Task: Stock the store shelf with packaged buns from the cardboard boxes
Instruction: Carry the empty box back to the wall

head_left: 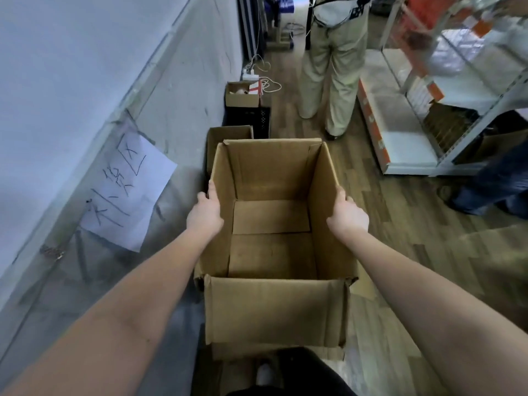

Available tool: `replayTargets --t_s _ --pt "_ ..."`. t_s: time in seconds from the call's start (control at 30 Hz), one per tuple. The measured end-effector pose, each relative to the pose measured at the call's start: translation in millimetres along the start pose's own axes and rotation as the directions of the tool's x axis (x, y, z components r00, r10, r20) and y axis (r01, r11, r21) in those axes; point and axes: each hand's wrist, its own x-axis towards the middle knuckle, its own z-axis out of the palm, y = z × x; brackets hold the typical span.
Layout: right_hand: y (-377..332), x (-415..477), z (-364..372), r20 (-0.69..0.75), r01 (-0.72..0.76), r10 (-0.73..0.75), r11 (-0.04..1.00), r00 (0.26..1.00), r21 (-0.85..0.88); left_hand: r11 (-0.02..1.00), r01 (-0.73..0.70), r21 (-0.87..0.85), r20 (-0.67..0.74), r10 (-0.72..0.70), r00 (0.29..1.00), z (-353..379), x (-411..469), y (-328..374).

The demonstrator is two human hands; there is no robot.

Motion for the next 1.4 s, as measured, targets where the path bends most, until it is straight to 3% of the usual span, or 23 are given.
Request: replayTargets --t_s 0.37,0.8,1.23,1.4 --pt "-12 109 18 0.105 -0.001 0.002 1.000 0.994 -0.013 0.994 0.084 -0.071 0.075 -0.079 0.994 25 98 26" --pt "13 123 111 0.309 -0.213 0.191 0.976 0.932 0.038 0.976 0.119 -0.180 0.313 -0.058 0.948 122 139 17" --pt "16 154 225 0.257 -0.292 0.255 0.949 0.932 0.120 0.964 0.189 -0.188 0.340 -0.117 0.933 219 163 4" --pt "26 158 255 0.286 -0.326 0.272 0.931 0.919 0.162 0.932 0.235 -0.276 0.376 -0.121 0.919 252 162 -2"
